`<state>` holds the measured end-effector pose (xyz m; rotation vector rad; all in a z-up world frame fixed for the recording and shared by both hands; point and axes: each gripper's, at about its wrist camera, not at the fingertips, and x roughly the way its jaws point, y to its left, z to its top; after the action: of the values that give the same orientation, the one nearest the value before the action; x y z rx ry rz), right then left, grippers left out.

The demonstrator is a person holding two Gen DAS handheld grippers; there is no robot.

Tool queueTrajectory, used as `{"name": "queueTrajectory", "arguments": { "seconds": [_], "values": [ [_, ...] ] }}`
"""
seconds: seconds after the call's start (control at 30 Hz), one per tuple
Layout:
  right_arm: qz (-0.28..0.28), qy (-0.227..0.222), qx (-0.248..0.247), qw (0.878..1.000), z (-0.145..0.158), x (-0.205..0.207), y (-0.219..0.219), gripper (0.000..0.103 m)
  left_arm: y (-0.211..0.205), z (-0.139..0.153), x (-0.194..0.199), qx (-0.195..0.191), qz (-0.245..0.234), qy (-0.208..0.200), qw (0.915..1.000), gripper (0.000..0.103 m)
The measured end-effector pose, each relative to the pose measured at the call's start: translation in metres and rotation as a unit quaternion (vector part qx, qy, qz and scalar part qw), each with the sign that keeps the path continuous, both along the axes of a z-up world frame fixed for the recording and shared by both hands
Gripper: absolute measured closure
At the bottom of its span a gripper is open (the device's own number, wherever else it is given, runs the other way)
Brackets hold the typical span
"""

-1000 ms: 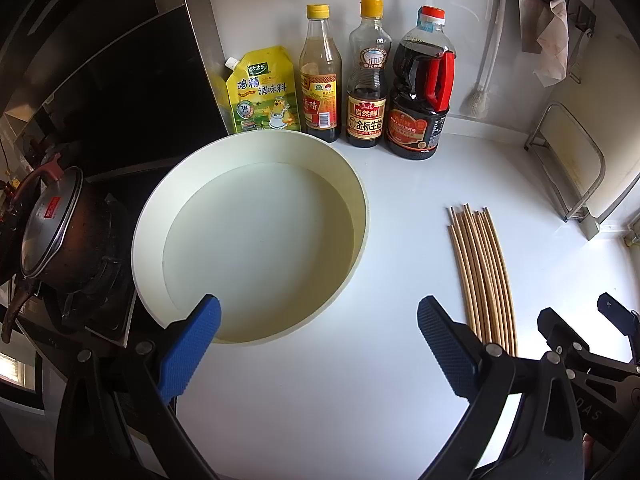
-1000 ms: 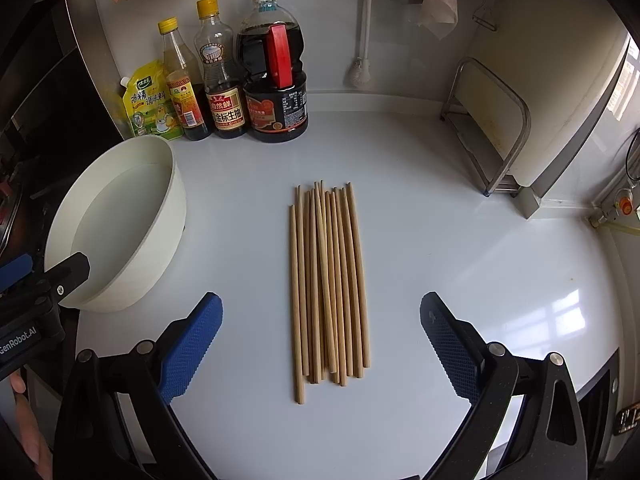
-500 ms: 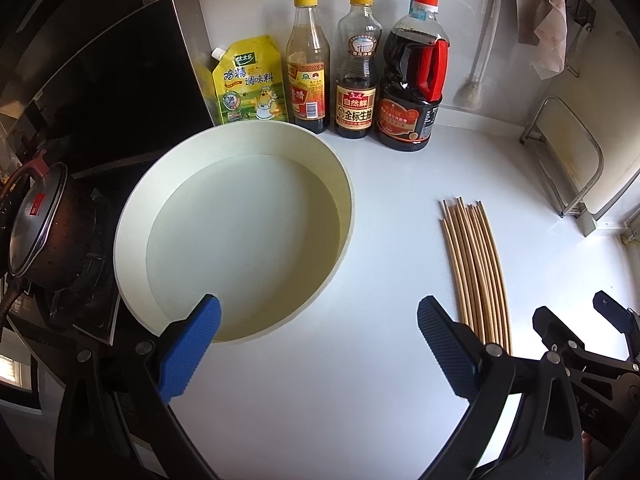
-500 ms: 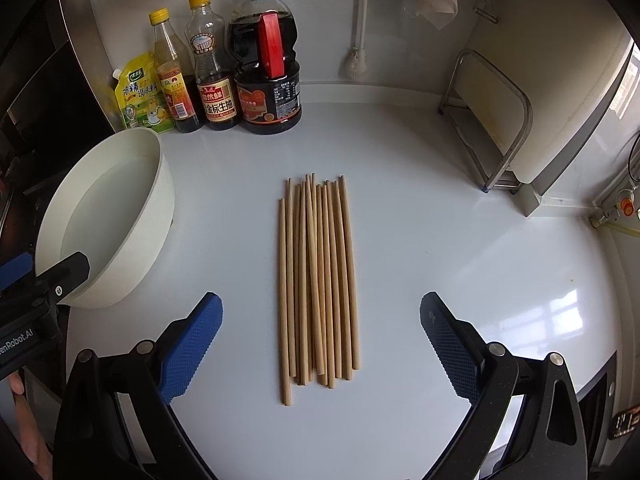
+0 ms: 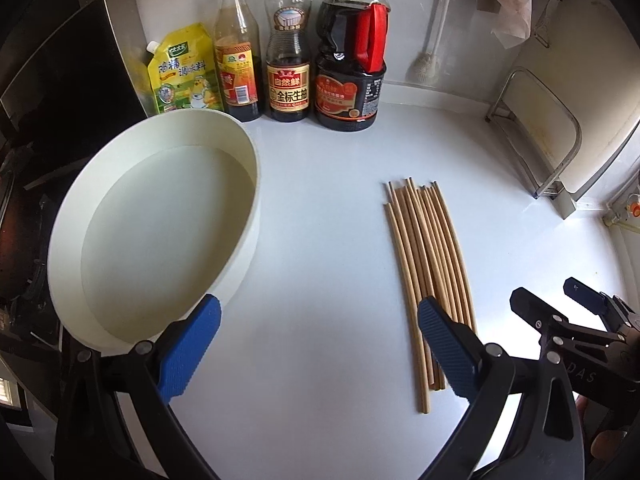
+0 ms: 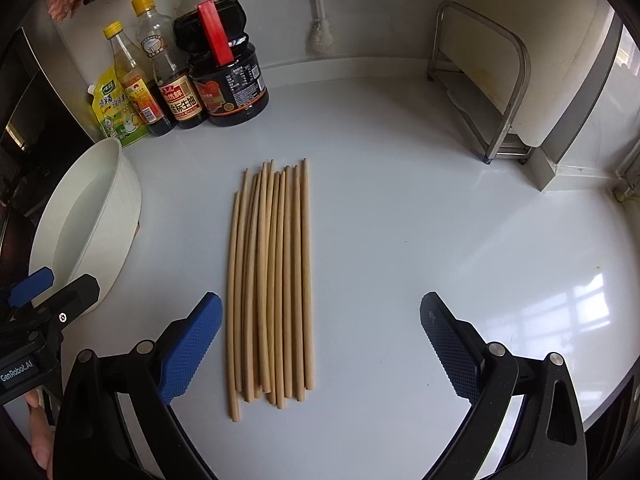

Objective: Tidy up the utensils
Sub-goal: 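Move the right tool to the chopstick bundle and grasp one wooden chopstick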

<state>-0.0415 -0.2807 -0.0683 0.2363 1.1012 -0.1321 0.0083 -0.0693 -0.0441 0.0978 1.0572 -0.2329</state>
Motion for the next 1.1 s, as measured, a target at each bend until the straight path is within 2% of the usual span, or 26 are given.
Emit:
{"name": "queueTrajectory", "arguments": {
  "seconds": [0.13,0.33,0.5,0.83,1.1],
  "values": [
    [0.004,0.006,0.018,1.0,-0.021,0.006,-0.016,0.008,-0.01,-0.019,0.009,-0.004,0.007,0.011,0.9999,0.006],
    [0.016,0.003,0.001,1.0,-0.042,0.017,-0.028,0.008,-0.021,-0.043,0.019,-0.015,0.025,0.022,0.9993,0.006],
    [0.012,0.009,0.025,1.0,-0.06,0.023,-0.039,0.008,-0.03,-0.066,0.016,-0.006,0.025,0.031,0.9992,0.006],
    [0.037,0.021,-0.003,0.999,-0.08,0.034,-0.035,0.008,-0.037,-0.085,0.016,0.01,0.023,0.026,0.9993,0.006],
    [0.051,0.022,-0.022,0.998,-0.085,0.043,-0.028,0.008,-0.038,-0.088,0.016,0.015,0.024,0.024,0.9993,0.006]
  ]
}}
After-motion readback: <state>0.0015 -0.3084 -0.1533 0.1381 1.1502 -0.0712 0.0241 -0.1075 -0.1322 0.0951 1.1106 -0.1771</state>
